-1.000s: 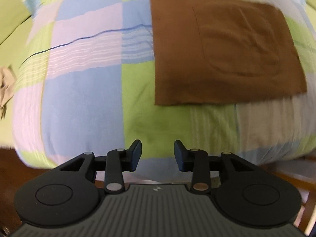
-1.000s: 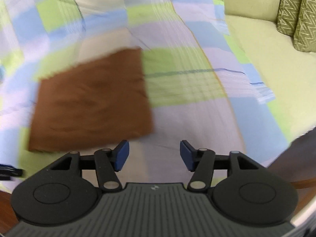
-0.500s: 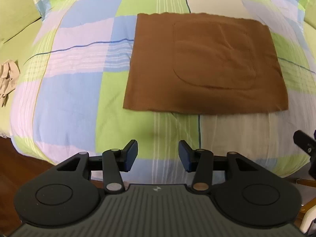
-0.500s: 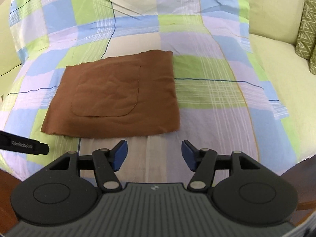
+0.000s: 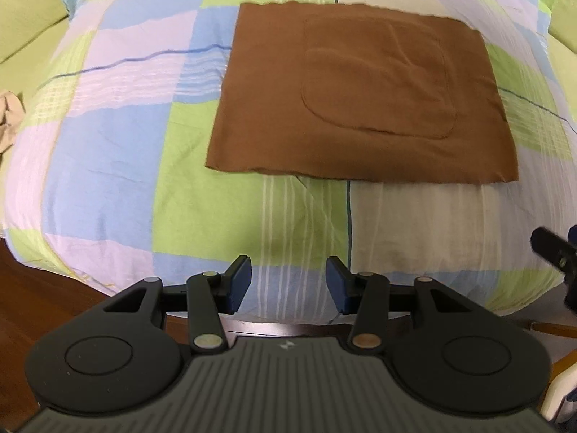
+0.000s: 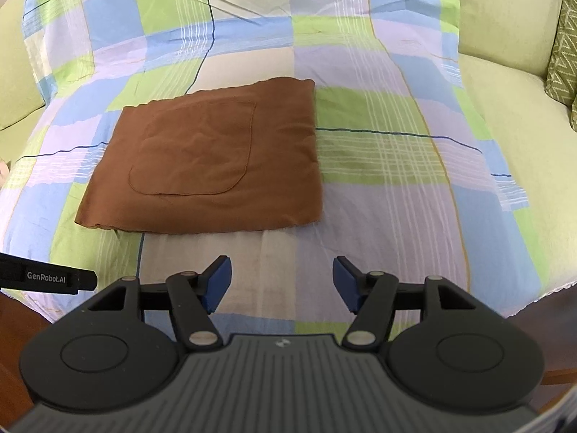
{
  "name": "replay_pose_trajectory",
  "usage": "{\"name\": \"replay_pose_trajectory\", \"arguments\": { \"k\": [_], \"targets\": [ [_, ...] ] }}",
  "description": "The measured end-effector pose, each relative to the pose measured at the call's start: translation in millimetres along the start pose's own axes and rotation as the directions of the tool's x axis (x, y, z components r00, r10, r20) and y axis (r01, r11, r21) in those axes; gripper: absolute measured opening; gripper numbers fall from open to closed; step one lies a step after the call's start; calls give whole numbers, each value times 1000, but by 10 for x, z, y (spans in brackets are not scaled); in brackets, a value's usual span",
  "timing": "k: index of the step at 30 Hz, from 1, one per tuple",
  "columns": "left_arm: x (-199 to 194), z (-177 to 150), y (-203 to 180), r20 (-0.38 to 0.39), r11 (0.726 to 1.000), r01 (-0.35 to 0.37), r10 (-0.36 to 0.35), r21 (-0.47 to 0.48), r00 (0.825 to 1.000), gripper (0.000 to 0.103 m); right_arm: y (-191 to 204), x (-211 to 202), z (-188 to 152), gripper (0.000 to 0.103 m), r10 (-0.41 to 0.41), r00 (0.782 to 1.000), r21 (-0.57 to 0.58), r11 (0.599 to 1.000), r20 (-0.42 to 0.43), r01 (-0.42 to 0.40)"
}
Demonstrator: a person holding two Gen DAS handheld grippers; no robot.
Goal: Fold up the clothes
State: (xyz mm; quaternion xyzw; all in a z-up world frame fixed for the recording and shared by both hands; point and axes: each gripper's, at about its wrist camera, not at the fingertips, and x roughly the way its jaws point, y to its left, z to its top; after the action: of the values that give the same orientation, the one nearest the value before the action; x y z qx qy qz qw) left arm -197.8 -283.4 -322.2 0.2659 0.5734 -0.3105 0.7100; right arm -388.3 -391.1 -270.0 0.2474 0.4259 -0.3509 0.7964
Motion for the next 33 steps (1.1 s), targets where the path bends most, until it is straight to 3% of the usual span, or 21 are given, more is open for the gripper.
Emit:
{"name": "replay_pose_trajectory", "arguments": {
  "k": [4, 5, 10, 16, 20, 26, 33],
  "targets": [
    [38, -50, 19, -15, 999, 19, -18, 40, 1000, 55, -46, -2, 102, 59, 0, 1000, -8, 1000, 5, 0],
    [37, -65, 8, -12, 998, 21, -20, 62, 1000, 60, -66, -6, 135, 59, 15, 1000, -14, 1000, 17, -15],
    [25, -110, -91, 21, 993, 20, -22, 115, 1000, 60, -219, 52, 368, 59, 114, 993, -82, 990, 36, -110],
    [49, -39, -739, 77, 981, 2, -17, 193, 997, 63, -757, 239, 1024, 59, 256, 966, -82, 964, 22, -254],
    [81, 104, -1381, 125, 987, -19, -1, 160, 992, 63, -1032, 576, 1454, 58, 332, 943, -122, 935, -32, -334],
    [182, 414, -2260, 118, 997, -32, 23, 77, 993, 63, -1308, 1352, 2140, 51, 457, 858, -122, 862, -236, -492],
    [343, 533, -2564, 129, 995, -56, 46, 79, 991, 63, -1300, 1763, 2407, 47, 503, 809, -116, 823, -305, -556]
  ]
}}
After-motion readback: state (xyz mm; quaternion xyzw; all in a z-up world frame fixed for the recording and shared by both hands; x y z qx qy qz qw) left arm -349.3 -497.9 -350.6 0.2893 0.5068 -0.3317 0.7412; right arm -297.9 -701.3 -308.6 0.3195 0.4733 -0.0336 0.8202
